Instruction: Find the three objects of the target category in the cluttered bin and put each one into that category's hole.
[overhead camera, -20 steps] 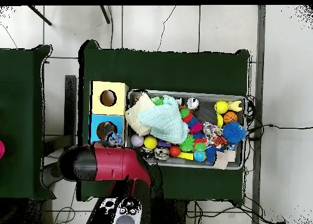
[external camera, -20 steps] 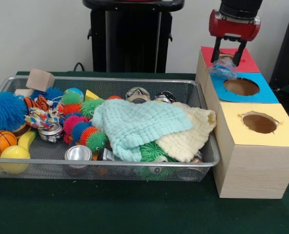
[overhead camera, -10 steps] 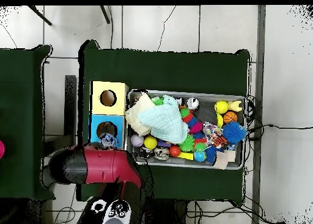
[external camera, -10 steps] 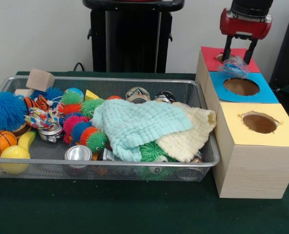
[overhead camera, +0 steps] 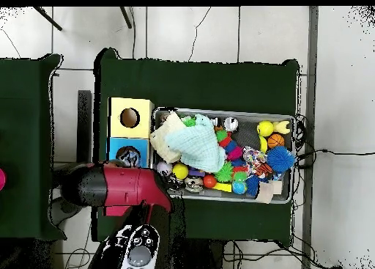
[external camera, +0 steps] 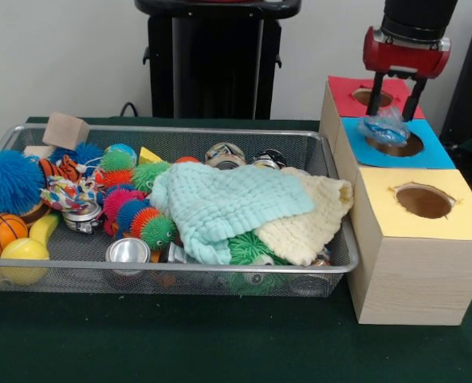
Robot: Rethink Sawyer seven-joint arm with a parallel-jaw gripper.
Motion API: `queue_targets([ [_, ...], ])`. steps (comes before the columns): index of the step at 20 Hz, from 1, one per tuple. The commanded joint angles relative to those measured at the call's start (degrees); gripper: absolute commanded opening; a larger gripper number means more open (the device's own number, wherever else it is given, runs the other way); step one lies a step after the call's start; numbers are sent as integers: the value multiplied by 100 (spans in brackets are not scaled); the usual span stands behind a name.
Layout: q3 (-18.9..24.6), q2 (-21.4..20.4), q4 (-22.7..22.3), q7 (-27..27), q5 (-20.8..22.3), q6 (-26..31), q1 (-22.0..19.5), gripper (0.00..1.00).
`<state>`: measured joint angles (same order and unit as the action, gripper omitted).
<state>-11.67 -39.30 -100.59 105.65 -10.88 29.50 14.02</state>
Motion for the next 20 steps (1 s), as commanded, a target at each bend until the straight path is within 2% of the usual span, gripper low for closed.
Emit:
queue_targets([
  [1, 166, 681, 636, 1330, -311, 516, -237, 0],
  [9, 38, 752, 827, 1218, -186, 500, -190, 0],
  [12, 271, 783, 767, 1078, -255, 294, -342, 0],
  [20, 376, 832, 782, 918, -208, 208, -418, 0],
])
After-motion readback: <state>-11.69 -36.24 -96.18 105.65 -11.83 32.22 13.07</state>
